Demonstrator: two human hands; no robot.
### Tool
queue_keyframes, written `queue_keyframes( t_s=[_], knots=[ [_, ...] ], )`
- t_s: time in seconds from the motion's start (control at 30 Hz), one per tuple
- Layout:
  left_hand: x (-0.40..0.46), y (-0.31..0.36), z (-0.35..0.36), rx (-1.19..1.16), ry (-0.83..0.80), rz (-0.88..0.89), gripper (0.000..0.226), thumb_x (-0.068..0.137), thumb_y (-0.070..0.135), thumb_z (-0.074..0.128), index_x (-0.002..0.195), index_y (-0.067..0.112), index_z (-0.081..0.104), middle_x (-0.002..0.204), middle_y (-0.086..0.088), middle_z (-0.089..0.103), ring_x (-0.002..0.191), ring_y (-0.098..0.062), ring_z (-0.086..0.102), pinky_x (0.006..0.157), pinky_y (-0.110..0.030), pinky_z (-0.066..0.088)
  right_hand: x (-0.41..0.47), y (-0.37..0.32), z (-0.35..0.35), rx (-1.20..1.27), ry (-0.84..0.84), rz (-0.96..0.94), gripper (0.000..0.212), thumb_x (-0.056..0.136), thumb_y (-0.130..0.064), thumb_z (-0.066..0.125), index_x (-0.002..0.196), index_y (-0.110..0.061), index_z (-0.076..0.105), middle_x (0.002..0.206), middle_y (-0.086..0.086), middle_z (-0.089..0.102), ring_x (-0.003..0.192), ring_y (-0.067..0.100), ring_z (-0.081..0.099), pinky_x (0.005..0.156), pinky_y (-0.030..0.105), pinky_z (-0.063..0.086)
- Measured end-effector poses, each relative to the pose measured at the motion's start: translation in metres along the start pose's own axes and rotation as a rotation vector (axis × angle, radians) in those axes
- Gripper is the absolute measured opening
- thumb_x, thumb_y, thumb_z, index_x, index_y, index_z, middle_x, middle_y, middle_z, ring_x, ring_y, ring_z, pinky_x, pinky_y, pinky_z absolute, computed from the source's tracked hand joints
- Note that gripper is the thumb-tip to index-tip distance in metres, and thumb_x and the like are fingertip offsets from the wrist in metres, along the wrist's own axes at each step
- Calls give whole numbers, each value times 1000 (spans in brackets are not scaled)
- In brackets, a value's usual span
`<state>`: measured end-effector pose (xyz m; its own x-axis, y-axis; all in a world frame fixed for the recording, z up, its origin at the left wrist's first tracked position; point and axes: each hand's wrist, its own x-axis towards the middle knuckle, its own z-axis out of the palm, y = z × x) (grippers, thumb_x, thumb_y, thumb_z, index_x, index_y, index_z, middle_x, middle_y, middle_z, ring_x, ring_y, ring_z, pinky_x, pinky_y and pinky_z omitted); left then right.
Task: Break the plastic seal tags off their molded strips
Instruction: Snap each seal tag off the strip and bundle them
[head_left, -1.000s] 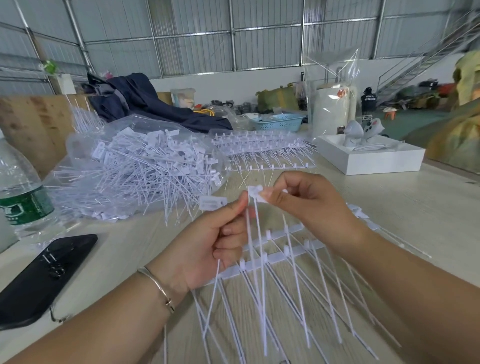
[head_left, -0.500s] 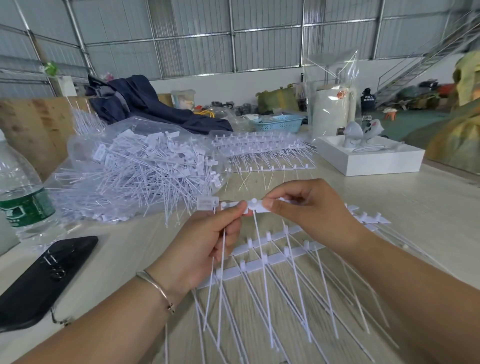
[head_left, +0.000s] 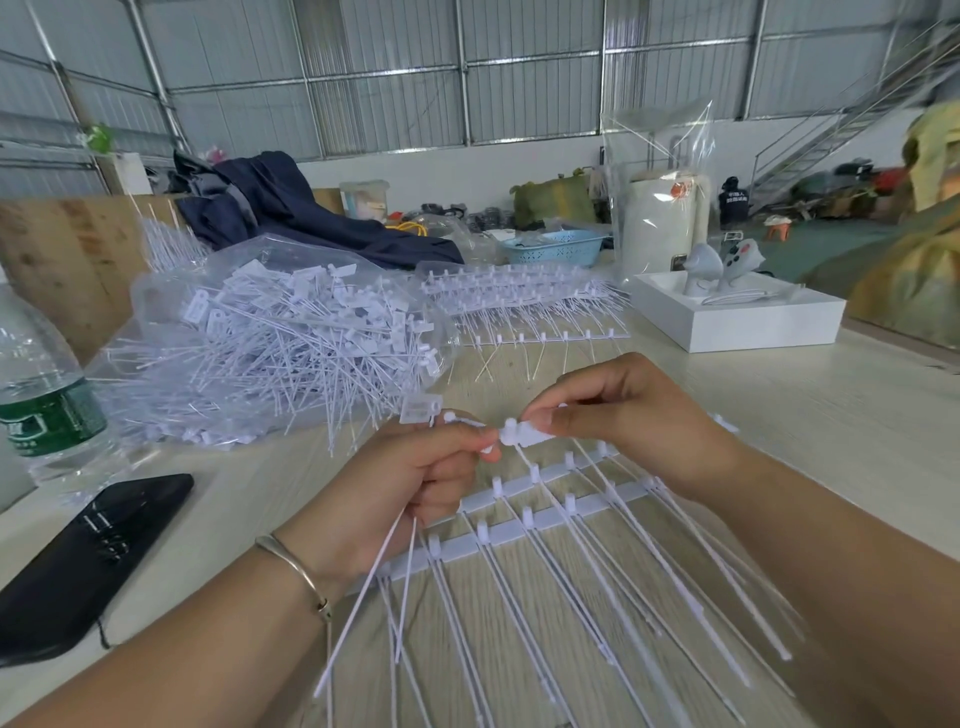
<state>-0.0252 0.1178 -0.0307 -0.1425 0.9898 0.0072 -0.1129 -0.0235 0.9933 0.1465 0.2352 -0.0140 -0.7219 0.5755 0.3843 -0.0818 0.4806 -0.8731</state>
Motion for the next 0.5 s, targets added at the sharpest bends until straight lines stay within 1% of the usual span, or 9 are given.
queue_keyframes(
  t_s=[0.07, 0.1, 0.13, 0.23, 0.33, 0.4, 0.43, 0.47, 0.5],
  knots=[
    [0, 1, -2, 17, -59, -58, 19, 63, 11, 72, 53, 19, 58, 44, 10, 21, 35, -4, 16, 37, -17, 9, -1, -2, 0, 13, -64, -9, 8, 80, -4, 73, 86, -3, 77, 80, 12, 74, 78, 17, 68, 76, 24, 51],
    [0, 1, -3, 10, -93, -88, 21, 61, 14, 69, 50, 20, 53, 44, 10, 20, 35, -3, 16, 37, -16, 10, -2, -3, 1, 16, -98, -12, 7, 80, -1, 72, 85, -1, 77, 75, 6, 72, 74, 10, 66, 73, 18, 49],
    [0, 1, -3, -11, -125, -116, 20, 59, 16, 67, 50, 20, 50, 44, 10, 19, 34, -3, 16, 36, -14, 11, -2, -4, 2, 14, -129, -15, 7, 80, 0, 71, 84, 0, 76, 71, 2, 71, 71, 7, 64, 71, 16, 47],
    [-1, 2, -9, -108, -272, -181, 21, 57, 13, 65, 52, 16, 45, 43, 8, 21, 32, -1, 20, 35, -11, 16, -3, -10, -2, -7, -172, -22, 8, 80, 2, 70, 80, -3, 76, 67, -4, 69, 69, 6, 62, 70, 16, 46],
    [-1, 6, -17, -207, -361, -179, 42, 59, 14, 77, 56, 16, 36, 45, 8, 26, 34, -3, 18, 35, -12, 17, -3, -14, -15, -12, -104, -25, 10, 81, 0, 69, 79, -6, 76, 74, 1, 72, 74, 7, 65, 71, 12, 46],
    [0, 6, -18, -258, -331, -143, 42, 66, 20, 83, 59, 14, 42, 51, 6, 24, 35, -3, 24, 32, -14, 20, -2, -14, -15, -27, -69, -5, 6, 80, -7, 69, 82, -7, 75, 76, 4, 68, 73, 7, 59, 70, 11, 42],
    [1, 5, -17, -270, -294, -122, 38, 71, 22, 83, 63, 13, 46, 54, 5, 23, 37, -3, 27, 32, -14, 22, -2, -13, -13, -37, -61, 7, 13, 76, -13, 65, 84, -7, 74, 75, 5, 62, 70, 7, 54, 67, 11, 40],
    [2, 4, -15, -254, -255, -109, 36, 76, 24, 79, 67, 13, 47, 57, 4, 22, 39, -3, 28, 34, -13, 24, -2, -12, -10, -45, -57, 14, 21, 72, -16, 59, 86, -7, 72, 73, 4, 58, 67, 6, 49, 63, 12, 38],
    [3, 3, -12, -227, -222, -98, 35, 80, 25, 74, 69, 14, 44, 59, 2, 20, 41, -4, 28, 36, -14, 26, -1, -11, -7, -51, -51, 13, 25, 70, -16, 54, 86, -7, 70, 71, 1, 55, 65, 5, 46, 62, 13, 37]
  ],
)
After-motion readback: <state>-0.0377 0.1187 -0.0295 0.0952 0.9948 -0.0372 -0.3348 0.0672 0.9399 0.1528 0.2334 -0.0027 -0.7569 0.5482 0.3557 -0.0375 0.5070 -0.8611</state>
